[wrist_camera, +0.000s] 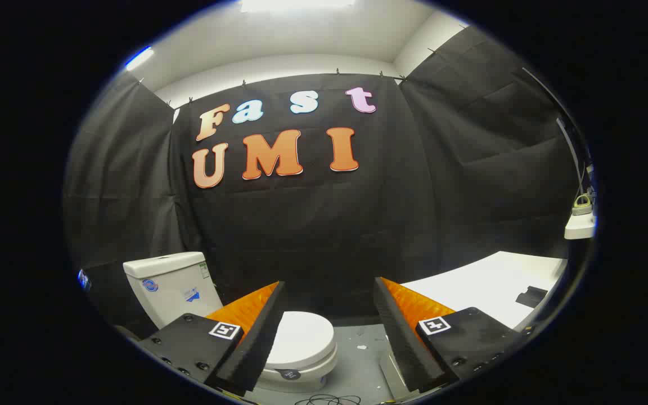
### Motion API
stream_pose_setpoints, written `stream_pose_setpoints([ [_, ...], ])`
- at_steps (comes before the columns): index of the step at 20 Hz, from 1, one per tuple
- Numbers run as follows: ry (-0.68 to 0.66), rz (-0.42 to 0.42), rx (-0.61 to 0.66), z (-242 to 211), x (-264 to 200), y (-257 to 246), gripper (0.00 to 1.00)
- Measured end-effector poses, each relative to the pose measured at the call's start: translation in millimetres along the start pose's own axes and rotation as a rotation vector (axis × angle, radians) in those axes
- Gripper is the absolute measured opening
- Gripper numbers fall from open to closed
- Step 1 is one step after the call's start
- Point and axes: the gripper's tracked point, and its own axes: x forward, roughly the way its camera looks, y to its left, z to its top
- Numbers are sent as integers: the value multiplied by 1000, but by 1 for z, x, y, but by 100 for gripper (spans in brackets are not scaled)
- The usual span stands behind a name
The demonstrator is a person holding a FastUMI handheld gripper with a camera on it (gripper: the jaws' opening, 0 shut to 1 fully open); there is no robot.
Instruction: Open the toilet lid.
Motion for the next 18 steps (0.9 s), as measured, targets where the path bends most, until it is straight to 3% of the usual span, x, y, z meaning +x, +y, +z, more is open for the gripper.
stream_pose_setpoints([
  [18,-6,11,2,-1,-1,-1,99],
])
